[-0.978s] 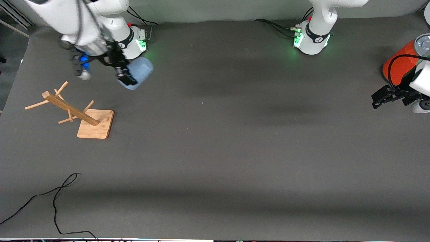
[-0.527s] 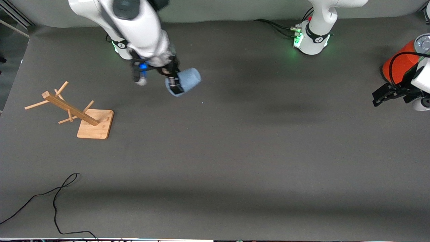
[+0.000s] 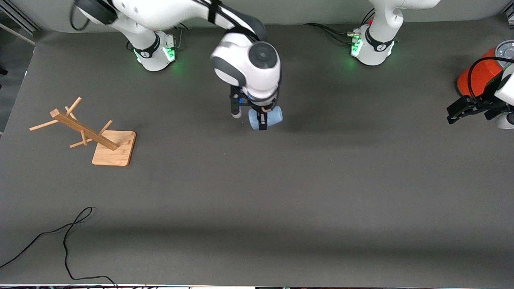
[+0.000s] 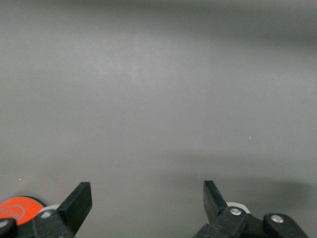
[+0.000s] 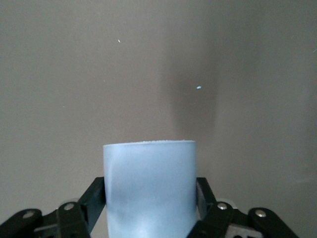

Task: Rotate and upright cup with both arms
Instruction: 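Carry the blue cup to mid-table and lower it with the right gripper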

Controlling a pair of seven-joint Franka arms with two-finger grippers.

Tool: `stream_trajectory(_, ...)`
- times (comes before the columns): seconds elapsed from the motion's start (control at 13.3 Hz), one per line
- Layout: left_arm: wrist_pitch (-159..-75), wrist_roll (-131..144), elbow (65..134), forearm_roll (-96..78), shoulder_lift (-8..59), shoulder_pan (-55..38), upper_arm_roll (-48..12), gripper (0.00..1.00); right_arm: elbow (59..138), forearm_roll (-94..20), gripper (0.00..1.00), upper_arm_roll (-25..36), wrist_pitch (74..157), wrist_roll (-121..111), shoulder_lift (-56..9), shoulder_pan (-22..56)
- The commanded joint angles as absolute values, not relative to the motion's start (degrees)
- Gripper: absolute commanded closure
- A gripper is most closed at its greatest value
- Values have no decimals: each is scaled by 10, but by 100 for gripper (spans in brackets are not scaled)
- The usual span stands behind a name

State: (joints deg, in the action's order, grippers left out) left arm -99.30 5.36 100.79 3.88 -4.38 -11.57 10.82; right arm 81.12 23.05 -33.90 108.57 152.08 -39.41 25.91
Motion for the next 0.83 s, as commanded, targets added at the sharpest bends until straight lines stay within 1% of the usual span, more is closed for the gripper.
stream_trajectory(0.0,-976,44,994,31,-32,-115,109,0,748,303,53,-336,1096,1599,-482,306)
stream_trajectory(0.15,-976,34,994,5,-29,-112,112,0,725,316,53,-321,1110,1620,-522,333)
stream_trajectory(0.3,-975,30,994,2,-29,-112,112,0,706,314,53,-270,1123,1627,-542,376)
stream_trajectory(0.38,-976,29,993,2,-28,-112,112,0,700,313,53,-256,1130,1627,-552,387)
stream_trajectory(0.53,-976,26,993,2,-25,-112,112,0,699,315,52,-254,1140,1632,-567,389)
stream_trajectory(0.6,-976,26,991,2,-24,-113,112,0,699,316,46,-253,1141,1632,-573,388)
stream_trajectory(0.68,-976,25,989,2,-23,-113,112,0,699,315,27,-253,1141,1632,-574,388)
stream_trajectory(0.75,-976,25,989,2,-23,-113,112,0,699,315,1,-253,1141,1632,-574,388)
